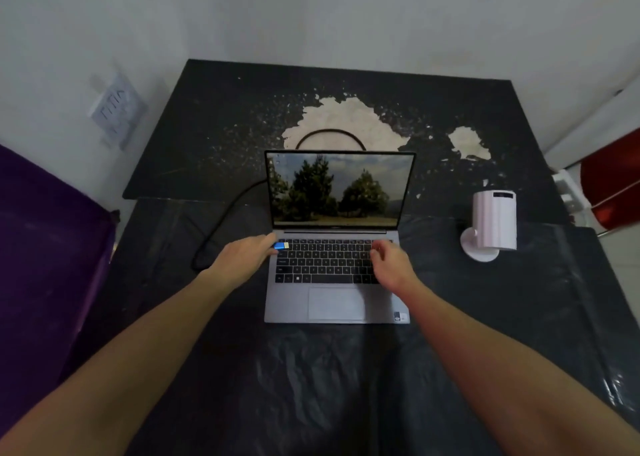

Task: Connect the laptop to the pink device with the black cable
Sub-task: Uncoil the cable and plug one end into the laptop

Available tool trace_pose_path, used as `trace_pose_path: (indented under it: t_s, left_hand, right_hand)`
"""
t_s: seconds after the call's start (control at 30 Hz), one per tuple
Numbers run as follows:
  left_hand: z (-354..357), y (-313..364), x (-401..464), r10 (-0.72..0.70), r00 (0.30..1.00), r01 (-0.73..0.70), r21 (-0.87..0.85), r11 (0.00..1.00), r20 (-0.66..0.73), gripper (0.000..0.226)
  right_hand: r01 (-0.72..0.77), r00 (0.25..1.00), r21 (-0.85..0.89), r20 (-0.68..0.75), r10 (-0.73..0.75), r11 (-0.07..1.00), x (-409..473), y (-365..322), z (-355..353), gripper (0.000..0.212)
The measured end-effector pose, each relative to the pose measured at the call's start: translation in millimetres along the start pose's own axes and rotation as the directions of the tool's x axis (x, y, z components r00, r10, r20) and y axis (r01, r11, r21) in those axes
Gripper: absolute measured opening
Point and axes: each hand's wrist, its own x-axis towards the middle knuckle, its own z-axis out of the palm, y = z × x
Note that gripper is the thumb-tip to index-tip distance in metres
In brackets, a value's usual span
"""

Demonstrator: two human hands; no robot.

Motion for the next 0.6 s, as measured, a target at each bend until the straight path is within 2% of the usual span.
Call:
trace_pose_path:
  t_s: [0.1, 0.27, 0.43, 0.6]
  left_hand:
    - [22, -5, 1, 0.038, 0.996, -0.032, 0.081, 0.996, -0.077, 0.009]
    - [56, -28, -7, 0.026, 0.983, 0.001, 0.149, 0.989, -0.181, 0.009]
    - [68, -40, -8, -0.106, 0.967, 0.131, 0.093, 0.987, -0.23, 0.017]
    - [79, -53, 0, -0.159, 0.962, 0.168, 0.022, 0.986, -0.222, 0.018]
  right_hand:
    - [-0.027, 0.993, -0.131, -0.117, 0.012, 0.991, 2, 25, 8, 0.039]
    - [-0.037, 0.972, -0.096, -0.236, 0.014, 0.995, 7, 50, 17, 0.049]
    - [-0.08, 0.969, -0.038, -0.236, 0.069, 0.996, 17, 67, 31, 0.061]
    - [-0.056, 0.951, -0.013, -0.304, 0.05, 0.998, 19, 70, 43, 0.059]
